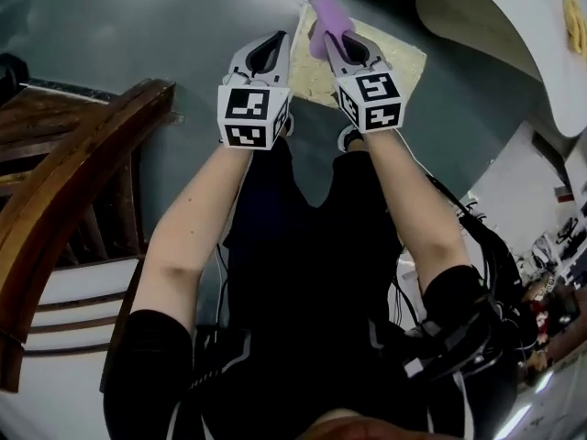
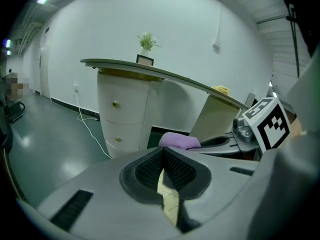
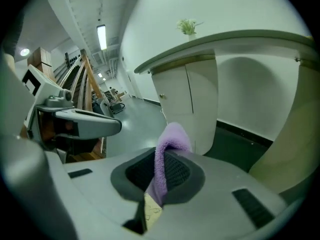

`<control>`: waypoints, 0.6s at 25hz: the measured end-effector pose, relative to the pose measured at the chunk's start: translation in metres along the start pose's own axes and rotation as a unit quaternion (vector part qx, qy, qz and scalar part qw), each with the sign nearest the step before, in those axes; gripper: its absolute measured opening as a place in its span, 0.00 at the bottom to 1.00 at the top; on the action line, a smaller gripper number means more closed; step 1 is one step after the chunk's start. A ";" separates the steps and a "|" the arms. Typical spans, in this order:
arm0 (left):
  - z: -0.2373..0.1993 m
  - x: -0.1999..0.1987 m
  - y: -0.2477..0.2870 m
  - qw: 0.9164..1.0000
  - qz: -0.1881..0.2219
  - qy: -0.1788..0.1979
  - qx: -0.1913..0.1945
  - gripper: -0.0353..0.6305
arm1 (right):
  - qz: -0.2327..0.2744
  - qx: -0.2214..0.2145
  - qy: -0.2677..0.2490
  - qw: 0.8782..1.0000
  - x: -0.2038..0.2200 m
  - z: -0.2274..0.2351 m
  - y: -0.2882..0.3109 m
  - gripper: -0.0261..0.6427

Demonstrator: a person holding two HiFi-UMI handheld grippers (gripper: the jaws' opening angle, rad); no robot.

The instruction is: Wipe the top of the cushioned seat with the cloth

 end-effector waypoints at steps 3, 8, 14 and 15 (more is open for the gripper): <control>-0.014 0.011 0.008 1.000 -0.008 0.013 0.002 0.06 | -0.003 -0.005 -0.011 1.000 0.012 -0.005 0.030 0.08; -0.032 0.037 0.017 0.999 -0.042 -0.020 -0.010 0.06 | -0.042 0.020 -0.019 0.999 0.050 0.008 0.074 0.08; -0.047 0.058 0.015 0.998 -0.049 -0.032 -0.010 0.06 | -0.098 0.021 -0.045 0.994 0.086 0.015 0.115 0.08; -0.048 0.061 0.016 0.998 -0.050 -0.039 -0.011 0.06 | -0.109 0.023 -0.046 0.993 0.090 0.018 0.119 0.08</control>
Point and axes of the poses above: the fingertips, and each gripper's own axes: y forward along the fingers, z to its right, x out of its underside, the point moved 5 cm from there along -y, backward along the fingers, and after that the axes turned 6 degrees about z, right-handed, at the moved point
